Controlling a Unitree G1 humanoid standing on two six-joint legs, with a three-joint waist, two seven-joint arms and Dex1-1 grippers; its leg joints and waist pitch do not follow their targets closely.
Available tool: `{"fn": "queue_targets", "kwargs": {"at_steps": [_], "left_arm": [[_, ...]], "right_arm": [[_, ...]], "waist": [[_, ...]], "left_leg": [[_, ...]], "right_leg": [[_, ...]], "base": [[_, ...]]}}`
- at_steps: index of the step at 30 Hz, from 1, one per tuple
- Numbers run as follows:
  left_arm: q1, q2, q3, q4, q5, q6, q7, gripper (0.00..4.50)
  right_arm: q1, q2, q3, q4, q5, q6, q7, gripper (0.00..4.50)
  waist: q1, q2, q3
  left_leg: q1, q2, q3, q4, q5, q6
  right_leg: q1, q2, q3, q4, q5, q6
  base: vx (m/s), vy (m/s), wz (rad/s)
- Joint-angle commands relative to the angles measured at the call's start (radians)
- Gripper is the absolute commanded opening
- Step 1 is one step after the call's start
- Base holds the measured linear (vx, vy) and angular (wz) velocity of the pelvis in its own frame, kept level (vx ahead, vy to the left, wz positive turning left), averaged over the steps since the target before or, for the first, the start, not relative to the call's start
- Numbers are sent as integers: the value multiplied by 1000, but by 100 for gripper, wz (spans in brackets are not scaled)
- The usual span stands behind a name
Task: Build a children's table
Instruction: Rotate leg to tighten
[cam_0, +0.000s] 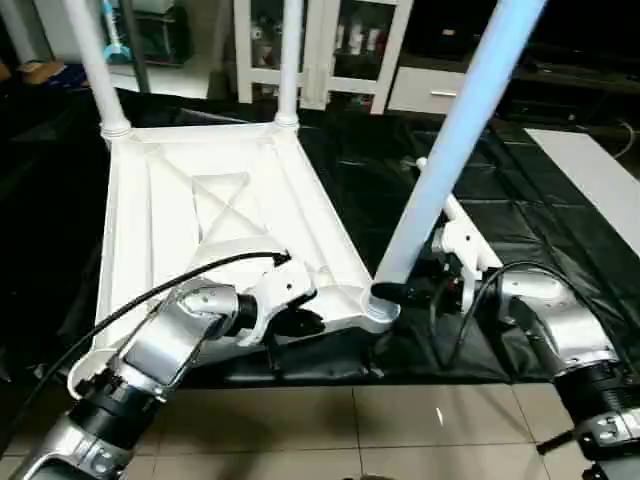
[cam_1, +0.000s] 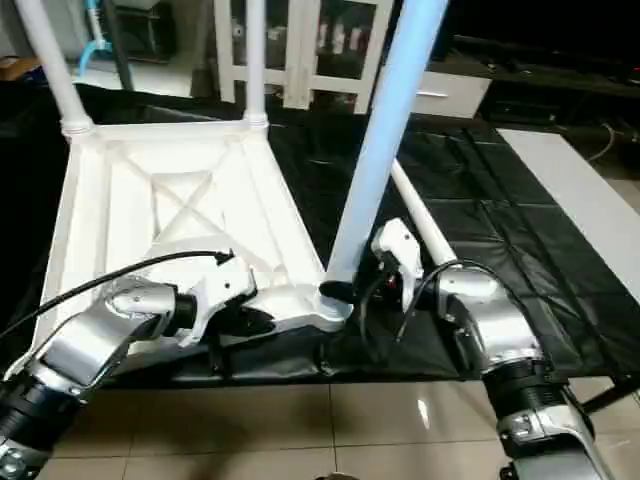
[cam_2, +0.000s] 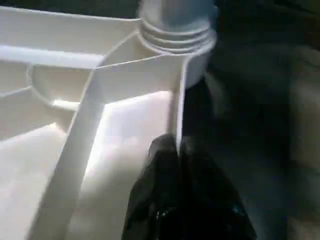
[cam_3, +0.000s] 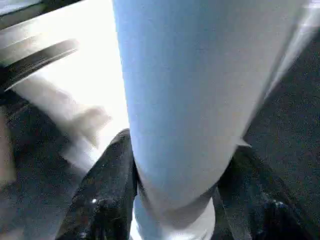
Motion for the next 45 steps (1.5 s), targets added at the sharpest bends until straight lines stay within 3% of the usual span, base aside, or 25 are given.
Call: {"fn": "queue_targets", "kwargs": {"at_steps": [1, 2, 3, 4, 6, 8, 10, 12, 13, 15, 16, 19, 20, 21, 24, 27, 28, 31, 33, 37, 38, 41, 42, 44, 45], "left_arm": [[-17, -56, 51, 41, 1, 41, 145, 0], [-20, -62, 55, 46, 2, 39, 156, 0], [-50, -120, 94, 95, 11, 13, 266, 0], [-63, -145, 106, 117, 13, -5, 307, 0], [-77, -170, 115, 136, 13, -17, 341, 0], [-102, -201, 121, 161, 16, -43, 379, 0], [-111, -199, 119, 166, 24, -43, 384, 0], [-116, -192, 125, 169, 36, -40, 386, 0], [-119, -194, 130, 176, 43, -38, 394, 0], [-118, -193, 136, 179, 48, -34, 401, 0], [-117, -191, 136, 185, 47, -37, 412, 0], [-120, -178, 134, 207, 47, -54, 429, 0], [-120, -178, 134, 207, 47, -54, 429, 0], [-123, -175, 134, 214, 46, -61, 428, 0], [-135, -154, 136, 244, 49, -87, 425, 0], [-156, -136, 144, 281, 49, -120, 421, 0], [-170, -128, 143, 306, 52, -150, 418, 0], [-205, -118, 141, 370, 50, -210, 401, 0], [-260, -118, 126, 470, 51, -343, 365, 0], [-345, -140, 136, 617, 36, -547, 350, 0], [-345, -140, 136, 617, 36, -547, 350, 0], [-367, -150, 151, 653, 30, -599, 337, 0], [-402, -161, 192, 707, 9, -598, 327, 48], [-423, -164, 211, 740, 3, -602, 335, 43], [-442, -164, 223, 771, 1, -619, 356, 45]], "right_arm": [[15, 16, -63, 63, -88, 80, -322, 187], [15, 22, -65, 63, -93, 76, -341, 187], [20, 102, -103, 66, -122, 30, -549, 187], [19, 144, -111, 74, -127, 4, -619, 186], [13, 189, -113, 86, -132, -27, -680, 186], [-22, 256, -89, 138, -151, -92, -754, 186], [-41, 263, -81, 159, -158, -112, -759, 186], [-49, 259, -78, 162, -167, -124, -751, 186], [-51, 260, -77, 161, -175, -122, -760, 186], [-52, 259, -84, 155, -176, -138, -771, 186], [-59, 264, -91, 159, -166, -157, -766, 186], [-74, 269, -66, 157, -145, -208, -655, 186], [-74, 269, -66, 157, -145, -208, -655, 242], [-77, 269, -55, 157, -142, -223, -619, 256], [-73, 264, -40, 145, -118, -212, -547, 272], [-38, 251, -15, 82, -116, -171, -495, 299], [-17, 232, 6, 51, -136, -144, -491, 305], [25, 194, 44, -14, -181, -112, -496, 331], [84, 165, 62, -95, -216, -107, -493, 331], [125, 151, 62, -135, -252, -107, -502, 331], [125, 151, 62, -135, -252, -107, -502, 331], [131, 149, 61, -136, -259, -100, -508, 331], [144, 148, 67, -151, -259, -77, -502, 340], [153, 146, 75, -167, -259, -60, -499, 340], [162, 144, 81, -188, -259, -43, -503, 340]], "waist": [[-9, 10, -50], [-17, 7, -51], [-25, 15, -49], [-27, 19, -54], [-36, 17, -58], [-38, 11, -54], [-36, 17, -53], [-34, 14, -53], [-34, 2, -54], [-26, 9, -55], [-25, 3, -55], [-22, 5, -58], [-22, 5, -59], [-20, 4, -59], [-36, 6, -61], [-41, 8, -65], [-37, 9, -66], [-29, 9, -69], [-19, 10, -66], [-11, 17, -61], [-7, 15, -65], [-2, 15, -65], [3, 21, -65], [7, 29, -64], [6, 25, -63]], "left_leg": [[-3, 1, -6, -84, -332, -45], [-11, -1, -14, -89, -352, -45], [-3, -4, -10, -82, -382, -39], [5, -5, -11, -78, -385, -37], [-4, -2, -16, -86, -380, -19], [0, -3, -12, -84, -399, -6], [-2, -1, -13, -86, -397, 1], [-6, 0, -11, -87, -375, 7], [-9, 1, -10, -87, -363, 10], [-6, 3, -4, -86, -311, 16], [-7, 3, -3, -86, -303, 20], [-12, 4, -3, -85, -271, 29], [-14, 5, -2, -84, -248, 32], [-14, 5, 0, -83, -235, 38], [-36, 2, -11, -89, -209, 35], [-25, 2, -8, -80, -163, 41], [-18, 0, -3, -76, -128, 71], [-14, 0, 0, -73, -65, 97], [-11, -1, 4, -74, -71, 109], [-7, -3, 5, -80, -168, 82], [2, 2, 5, -78, -174, 72], [-8, 3, 8, -77, -146, 80], [0, 5, 10, -76, -140, 83], [5, 8, 9, -77, -138, 78], [1, 6, 10, -79, -139, 79]], "right_leg": [[45, -21, 7, -86, -554, -96], [53, -18, -4, -90, -586, -58], [37, -20, -5, -108, -610, -37], [31, -23, -5, -110, -603, -41], [44, -21, -12, -106, -512, -67], [34, -22, -14, -110, -516, -74], [39, -24, -13, -107, -501, -77], [41, -25, -9, -101, -463, -88], [43, -25, -9, -100, -453, -89], [42, -26, -2, -90, -381, -113], [43, -25, -2, -89, -374, -116], [49, -28, 0, -82, -348, -125], [50, -29, 1, -77, -317, -132], [51, -27, 1, -76, -298, -140], [73, -30, -3, -67, -290, -129], [66, -29, -1, -62, -205, -157], [65, -26, 1, -58, -147, -190], [66, -26, 2, -53, -90, -216], [65, -25, 5, -58, -103, -218], [58, -23, 6, -79, -226, -190], [57, -26, 7, -73, -218, -197], [60, -26, 8, -67, -183, -206], [54, -25, 8, -67, -165, -218], [53, -23, 9, -61, -132, -234], [55, -21, 8, -63, -131, -231]], "base": [[-64, 13, -9], [-64, 16, -18], [0, 0, 0], [0, 0, 0], [0, 0, 0], [0, 0, 0], [0, 0, 0], [0, 0, 0], [0, 0, 0], [0, 0, 0], [0, 0, 0], [0, 0, 0], [0, 0, 0], [0, 0, 0], [-1, 0, -7], [-1, 0, -7], [0, 0, 0], [0, 0, 0], [0, 0, 0], [0, 0, 0], [0, 0, 0], [0, 0, 0], [0, 0, 0], [0, 0, 0], [0, 0, 0]]}}
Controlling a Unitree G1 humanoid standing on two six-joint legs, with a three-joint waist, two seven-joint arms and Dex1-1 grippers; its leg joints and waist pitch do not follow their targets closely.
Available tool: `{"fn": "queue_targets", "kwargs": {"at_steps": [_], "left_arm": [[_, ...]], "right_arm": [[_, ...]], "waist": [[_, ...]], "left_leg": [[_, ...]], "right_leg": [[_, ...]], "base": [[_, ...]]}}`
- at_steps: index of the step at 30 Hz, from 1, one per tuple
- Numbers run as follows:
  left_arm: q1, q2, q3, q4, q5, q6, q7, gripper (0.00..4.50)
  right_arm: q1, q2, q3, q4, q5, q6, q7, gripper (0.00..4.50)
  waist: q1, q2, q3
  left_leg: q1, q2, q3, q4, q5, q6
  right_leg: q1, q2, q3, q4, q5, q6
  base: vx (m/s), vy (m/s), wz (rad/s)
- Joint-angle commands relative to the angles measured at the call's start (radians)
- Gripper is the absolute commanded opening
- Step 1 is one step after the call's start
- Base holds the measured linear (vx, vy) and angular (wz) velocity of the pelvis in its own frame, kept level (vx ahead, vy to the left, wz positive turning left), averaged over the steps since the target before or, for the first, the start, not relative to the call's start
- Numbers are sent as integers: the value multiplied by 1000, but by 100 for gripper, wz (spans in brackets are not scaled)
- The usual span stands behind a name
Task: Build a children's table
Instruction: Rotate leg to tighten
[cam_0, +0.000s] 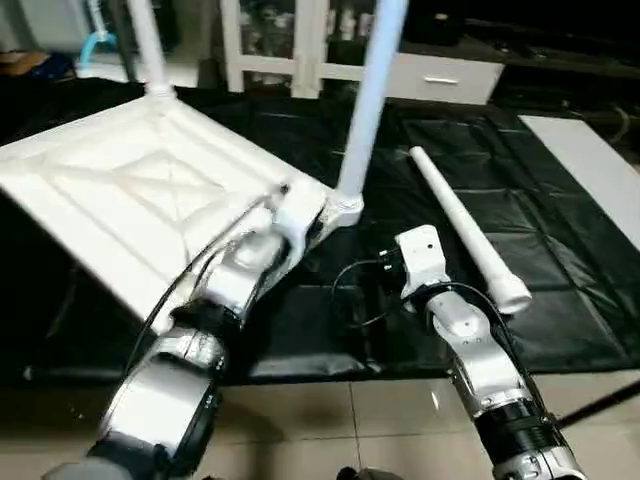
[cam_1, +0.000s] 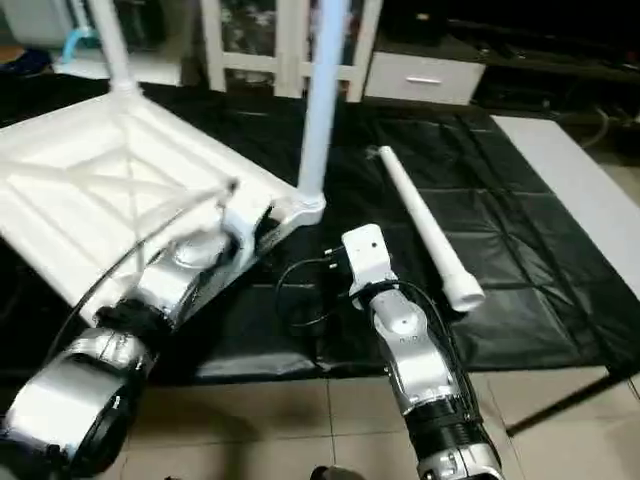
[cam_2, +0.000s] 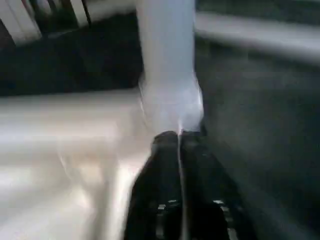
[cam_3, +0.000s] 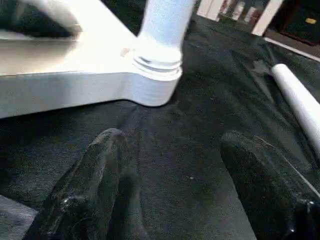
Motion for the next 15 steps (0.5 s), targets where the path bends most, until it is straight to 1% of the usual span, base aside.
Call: {"fn": "queue_targets", "kwargs": {"at_steps": [1, 2, 3, 4, 5, 6, 7, 8, 9, 10, 11, 12, 13, 14, 15], "left_arm": [[-43, -11, 25, 44, -11, -34, 27, 60], [-56, -9, 28, 62, -7, -56, 48, 79], [-56, -9, 28, 62, -7, -56, 48, 90], [-71, -8, 36, 92, -12, -84, 56, 90], [-71, -8, 36, 92, -12, -84, 56, 90], [-81, 9, 51, 83, -32, -98, 27, 90], [-83, 16, 56, 74, -40, -98, 12, 90], [-81, 28, 60, 55, -49, -93, -16, 90], [-54, 77, 54, -49, -71, -38, -130, 90], [-48, 86, 52, -69, -74, -26, -151, 90], [-48, 86, 52, -69, -74, -26, -151, 90], [66, 229, -1, -358, -128, 132, -399, 90], [66, 229, -1, -358, -128, 132, -399, 90], [124, 301, -25, -498, -161, 207, -508, 90], [201, 411, -44, -668, -235, 296, -634, 90]], "right_arm": [[19, -16, 7, -48, 0, 40, -2, 340], [23, -16, 9, -60, 3, 52, -5, 340], [23, -16, 9, -60, 3, 52, -5, 340], [29, -12, 4, -74, 4, 60, -3, 340], [29, -12, 4, -74, 4, 60, -3, 340], [32, -6, -2, -93, 31, 62, 30, 340], [32, -3, -4, -101, 43, 62, 46, 340], [34, -6, 0, -117, 62, 64, 78, 340], [38, -17, 17, -172, 125, 87, 179, 340], [39, -19, 20, -182, 137, 92, 197, 340], [39, -19, 20, -182, 137, 92, 197, 340], [51, -74, 32, -296, 236, 172, 337, 340], [51, -74, 32, -296, 236, 172, 337, 340], [56, -106, 37, -346, 276, 204, 396, 340], [61, -151, 34, -398, 315, 238, 458, 340]], "waist": [[-4, 15, -73], [-6, 13, -72], [-7, 12, -73], [-7, 10, -73], [-8, 11, -74], [-8, 8, -76], [-6, 11, -77], [-6, 10, -78], [-2, 18, -74], [-3, 16, -73], [-5, 18, -71], [3, 24, -70], [5, 23, -69], [3, 28, -67], [1, 37, -65]], "left_leg": [[14, 4, 12, -74, -142, 70], [11, 3, 11, -75, -154, 68], [13, 3, 12, -73, -161, 68], [11, 1, 12, -73, -162, 72], [10, 0, 13, -72, -154, 75], [9, -2, 13, -70, -144, 81], [10, -1, 13, -70, -140, 85], [9, 0, 13, -69, -132, 91], [11, 4, 11, -73, -137, 108], [9, 7, 10, -74, -137, 113], [12, 8, 12, -73, -146, 112], [19, 13, 11, -75, -147, 107], [20, 19, 8, -79, -138, 102], [19, 21, 10, -80, -128, 96], [28, 18, 18, -78, -126, 90]], "right_leg": [[77, -20, 24, -42, -153, -210], [79, -21, 25, -44, -168, -202], [78, -22, 26, -45, -175, -200], [78, -22, 26, -47, -181, -199], [79, -22, 27, -45, -176, -198], [81, -22, 27, -44, -169, -201], [81, -23, 28, -43, -159, -205], [81, -24, 28, -41, -145, -210], [84, -26, 26, -37, -132, -231], [84, -27, 27, -37, -131, -235], [79, -24, 26, -38, -139, -238], [78, -27, 27, -35, -128, -257], [88, -29, 27, -25, -109, -272], [86, -26, 29, -19, -87, -278], [71, -18, 30, -23, -77, -279]], "base": [[0, 0, 0], [0, 0, 0], [0, 0, 0], [0, 0, 0], [0, 0, 0], [0, 0, 0], [0, 0, 0], [0, 0, 0], [0, 0, 0], [0, 0, 0], [0, 0, 0], [0, 0, 0], [0, 0, 0], [0, 0, 0], [0, 0, 0]]}}
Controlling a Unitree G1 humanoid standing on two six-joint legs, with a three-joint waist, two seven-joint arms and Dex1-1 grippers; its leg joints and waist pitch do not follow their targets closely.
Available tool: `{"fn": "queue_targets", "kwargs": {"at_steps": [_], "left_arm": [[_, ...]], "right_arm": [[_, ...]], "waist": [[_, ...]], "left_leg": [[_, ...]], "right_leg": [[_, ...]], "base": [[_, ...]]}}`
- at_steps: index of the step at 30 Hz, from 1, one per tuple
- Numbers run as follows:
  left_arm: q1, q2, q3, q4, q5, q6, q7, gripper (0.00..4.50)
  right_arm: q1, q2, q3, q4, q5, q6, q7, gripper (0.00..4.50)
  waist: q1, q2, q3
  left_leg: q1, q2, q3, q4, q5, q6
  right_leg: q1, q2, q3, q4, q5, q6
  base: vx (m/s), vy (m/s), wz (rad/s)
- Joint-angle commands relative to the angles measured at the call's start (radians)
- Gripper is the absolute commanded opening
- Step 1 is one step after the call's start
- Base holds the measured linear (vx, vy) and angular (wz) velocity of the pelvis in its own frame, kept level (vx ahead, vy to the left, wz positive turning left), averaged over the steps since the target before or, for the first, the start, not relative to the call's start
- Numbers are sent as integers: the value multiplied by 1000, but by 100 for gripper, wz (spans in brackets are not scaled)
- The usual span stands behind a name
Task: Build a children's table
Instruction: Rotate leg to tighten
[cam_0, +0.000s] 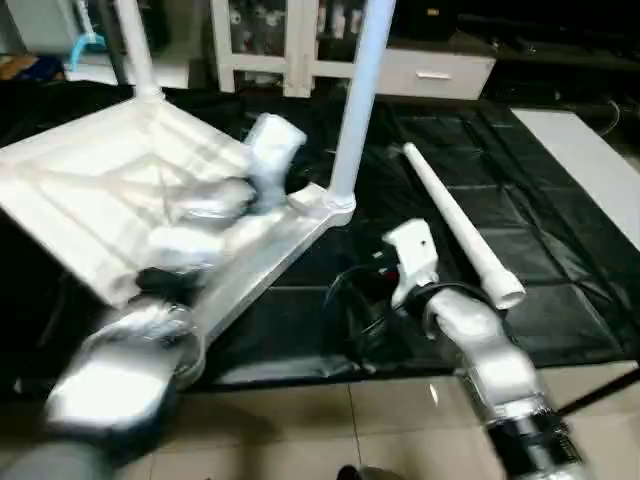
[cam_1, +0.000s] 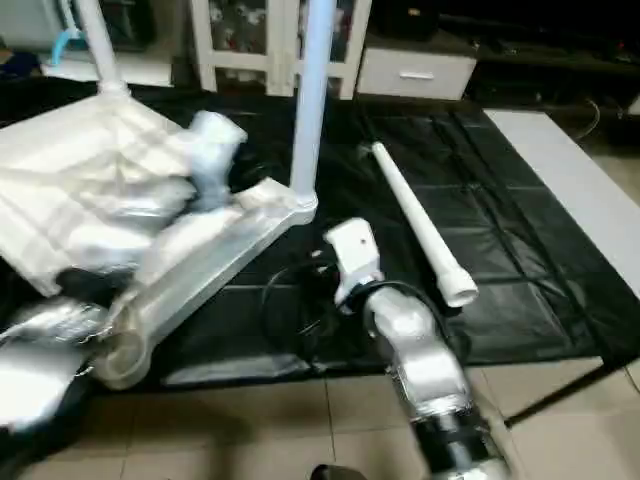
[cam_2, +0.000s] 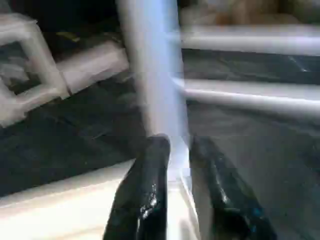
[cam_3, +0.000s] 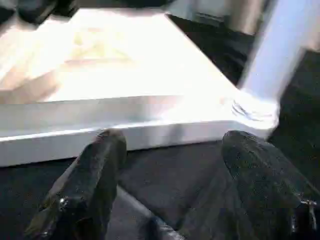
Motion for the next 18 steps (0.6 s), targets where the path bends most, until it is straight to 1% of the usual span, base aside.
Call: {"fn": "queue_targets", "kwargs": {"at_steps": [1, 2, 3, 4, 5, 6, 7, 8, 9, 10, 11, 12, 13, 14, 15, 16, 17, 18], "left_arm": [[81, 109, -47, -235, -106, 142, -199, 90], [122, 173, -51, -318, -153, 193, -254, 90], [160, 241, -50, -376, -180, 228, -293, 90], [190, 294, -50, -411, -192, 247, -316, 90], [212, 334, -51, -433, -198, 256, -331, 90], [237, 377, -54, -438, -180, 251, -342, 90], [247, 395, -56, -440, -173, 249, -347, 90], [295, 457, -52, -459, -171, 250, -379, 90], [333, 504, -49, -477, -169, 253, -404, 90], [333, 504, -49, -477, -169, 253, -404, 90], [367, 538, -38, -507, -163, 276, -429, 90], [367, 538, -38, -507, -163, 276, -429, 90], [413, 586, -31, -536, -143, 300, -465, 90], [416, 589, -31, -538, -141, 302, -467, 90], [445, 621, -34, -572, -138, 326, -479, 90], [445, 621, -34, -572, -138, 326, -479, 90], [466, 642, -39, -600, -142, 350, -483, 90], [466, 642, -39, -600, -142, 350, -483, 90]], "right_arm": [[11, -57, -13, -84, 66, 59, 99, 340], [14, -85, -16, -106, 79, 68, 129, 340], [15, -108, -21, -120, 85, 75, 149, 340], [16, -127, -23, -131, 88, 80, 165, 340], [18, -142, -24, -139, 90, 84, 178, 340], [19, -155, -22, -143, 88, 84, 190, 340], [20, -160, -21, -145, 87, 84, 196, 340], [21, -175, -20, -148, 86, 89, 217, 340], [21, -185, -18, -146, 79, 89, 231, 340], [21, -185, -18, -146, 79, 89, 231, 340], [23, -192, -20, -152, 82, 97, 244, 340], [23, -192, -20, -152, 82, 97, 244, 340], [24, -200, -17, -159, 91, 113, 259, 340], [24, -200, -17, -159, 92, 114, 260, 340], [26, -210, -9, -171, 105, 131, 268, 340], [26, -210, -9, -171, 105, 131, 268, 340], [29, -219, -1, -179, 111, 140, 274, 340], [29, -219, -1, -179, 111, 140, 274, 340]], "waist": [[10, 31, -71], [12, 35, -67], [8, 29, -59], [16, 29, -57], [21, 31, -57], [22, 31, -47], [25, 31, -46], [25, 27, -41], [24, 27, -38], [24, 27, -38], [21, 28, -34], [17, 29, -36], [17, 29, -35], [15, 28, -35], [14, 27, -34], [12, 26, -32], [11, 23, -32], [13, 25, -33]], "left_leg": [[20, 17, 6, -76, -130, 70], [23, 18, 11, -77, -149, 48], [20, 13, 18, -81, -186, 40], [22, 13, 17, -84, -219, 19], [24, 13, 15, -83, -241, 6], [29, 11, 18, -87, -310, -8], [35, 10, 15, -85, -341, -17], [38, 7, 15, -86, -393, -31], [31, 5, 6, -90, -418, -39], [31, 5, 6, -90, -418, -39], [35, 3, -1, -92, -450, -45], [38, 2, -5, -90, -461, -44], [36, 2, -9, -92, -466, -43], [31, 1, -11, -93, -467, -42], [32, 0, -13, -92, -471, -42], [32, -1, -14, -92, -483, -40], [33, -2, -15, -91, -484, -40], [34, -1, -16, -91, -483, -40]], "right_leg": [[80, -28, 24, -16, -73, -279], [75, -25, 26, -16, -91, -275], [66, -16, 27, -27, -140, -259], [67, -17, 29, -29, -190, -243], [64, -19, 29, -27, -219, -232], [51, -13, 30, -42, -316, -199], [48, -15, 30, -45, -362, -182], [41, -13, 32, -56, -448, -149], [47, -19, 32, -61, -520, -116], [47, -19, 32, -61, -520, -116], [41, -20, 30, -73, -628, -66], [38, -20, 30, -78, -646, -57], [38, -22, 29, -80, -655, -53], [40, -22, 28, -79, -662, -49], [40, -21, 25, -82, -685, -39], [38, -20, 24, -86, -703, -32], [36, -20, 22, -89, -714, -28], [36, -21, 23, -88, -710, -28]], "base": [[0, 0, 0], [0, 0, 0], [0, 0, 0], [0, 0, 0], [0, 0, 0], [0, 0, 0], [0, 0, 0], [0, 0, 0], [0, 0, 0], [0, 0, 0], [0, 0, 0], [0, 0, 0], [0, 0, 0], [0, 0, 0], [0, 0, 0], [0, 0, 0], [0, 0, 0], [0, 0, 0]]}}
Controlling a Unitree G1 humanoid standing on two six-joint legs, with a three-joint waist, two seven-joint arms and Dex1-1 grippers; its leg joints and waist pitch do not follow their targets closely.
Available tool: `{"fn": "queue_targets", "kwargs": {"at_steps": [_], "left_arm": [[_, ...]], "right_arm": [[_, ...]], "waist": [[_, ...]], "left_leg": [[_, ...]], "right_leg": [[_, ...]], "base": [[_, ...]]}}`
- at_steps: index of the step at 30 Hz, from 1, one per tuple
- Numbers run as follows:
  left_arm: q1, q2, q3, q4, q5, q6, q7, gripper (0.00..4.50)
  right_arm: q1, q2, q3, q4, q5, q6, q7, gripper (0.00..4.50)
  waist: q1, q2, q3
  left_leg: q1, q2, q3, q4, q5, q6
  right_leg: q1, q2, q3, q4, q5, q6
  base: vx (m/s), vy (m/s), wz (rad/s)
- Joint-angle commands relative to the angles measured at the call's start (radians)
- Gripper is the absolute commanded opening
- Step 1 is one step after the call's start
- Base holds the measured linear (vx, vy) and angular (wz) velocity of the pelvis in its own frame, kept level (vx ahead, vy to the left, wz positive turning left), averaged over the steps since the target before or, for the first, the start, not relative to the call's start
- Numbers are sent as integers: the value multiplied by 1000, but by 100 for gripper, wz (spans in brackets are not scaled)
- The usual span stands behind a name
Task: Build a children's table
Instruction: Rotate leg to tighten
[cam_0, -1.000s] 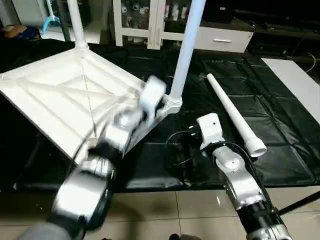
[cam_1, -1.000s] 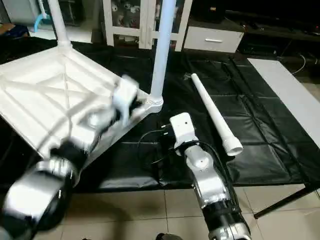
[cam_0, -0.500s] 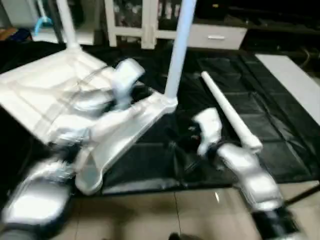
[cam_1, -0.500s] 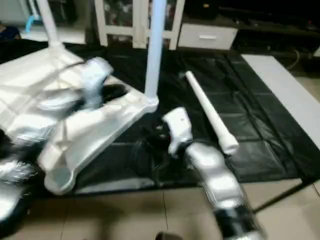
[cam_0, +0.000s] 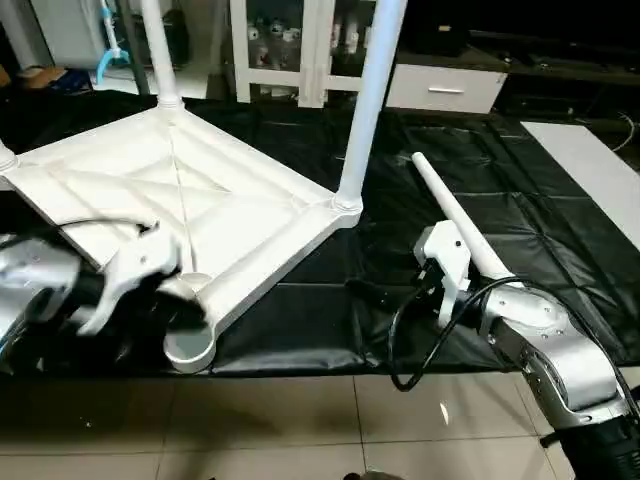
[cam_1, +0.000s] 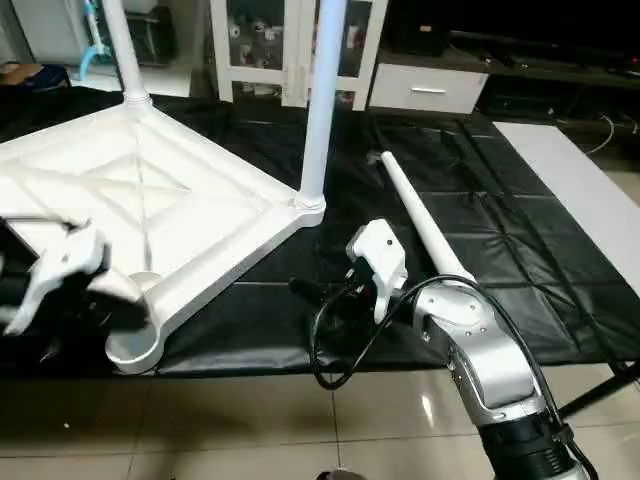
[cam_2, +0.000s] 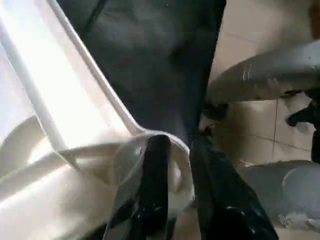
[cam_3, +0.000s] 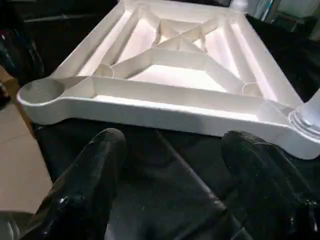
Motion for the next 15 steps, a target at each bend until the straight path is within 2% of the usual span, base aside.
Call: {"fn": "queue_targets", "kwargs": {"at_steps": [1, 2, 3, 4, 8, 9, 10, 11, 15], "left_arm": [[19, 32, -41, -52, 34, 41, 27, 90], [19, 33, -51, -50, 45, 45, 40, 90], [17, 29, -67, -43, 65, 48, 63, 90], [12, 23, -81, -36, 79, 46, 78, 90], [8, 8, -107, -31, 111, 45, 99, 90], [2, -13, -115, -15, 145, 34, 126, 90], [2, -18, -116, -14, 153, 33, 131, 90], [-14, -56, -122, 12, 193, 30, 176, 90], [-60, -119, -143, 74, 252, 35, 277, 90]], "right_arm": [[2, -18, 14, -32, 18, 22, 12, 340], [2, -17, 16, -33, 17, 22, 11, 340], [3, -14, 18, -33, 13, 20, 9, 340], [3, -12, 20, -34, 13, 20, 7, 340], [7, -11, 22, -38, 12, 22, 15, 340], [10, -13, 25, -38, 2, 17, 15, 340], [11, -13, 25, -38, 0, 16, 15, 340], [13, -12, 23, -40, -4, 18, 15, 340], [15, -14, 22, -47, -1, 24, 10, 340]], "waist": [[-8, 18, -39], [-8, 20, -41], [-10, 17, -39], [-9, 19, -41], [-9, 22, -45], [-12, 23, -44], [-13, 21, -45], [-12, 21, -46], [-7, 23, -51]], "left_leg": [[13, 5, -8, -90, -482, -33], [12, 6, -10, -90, -481, -36], [12, 3, -9, -88, -488, -33], [15, 2, -10, -86, -487, -34], [9, 5, -12, -92, -469, -34], [8, 5, -14, -95, -481, -34], [8, 5, -13, -94, -479, -35], [9, 4, -12, -92, -468, -34], [13, 3, -7, -89, -450, -30]], "right_leg": [[23, -22, 13, -98, -695, -39], [25, -22, 13, -93, -689, -39], [20, -19, 11, -100, -706, -28], [20, -20, 10, -99, -708, -26], [29, -20, 9, -95, -643, -46], [31, -19, 8, -95, -626, -54], [31, -18, 8, -95, -619, -54], [30, -19, 11, -94, -609, -57], [30, -17, 14, -90, -548, -81]], "base": [[0, 0, 0], [0, 0, 0], [0, 0, 0], [0, 0, 0], [0, 0, 0], [0, 0, 0], [0, 0, 0], [0, 0, 0], [0, 0, 0]]}}
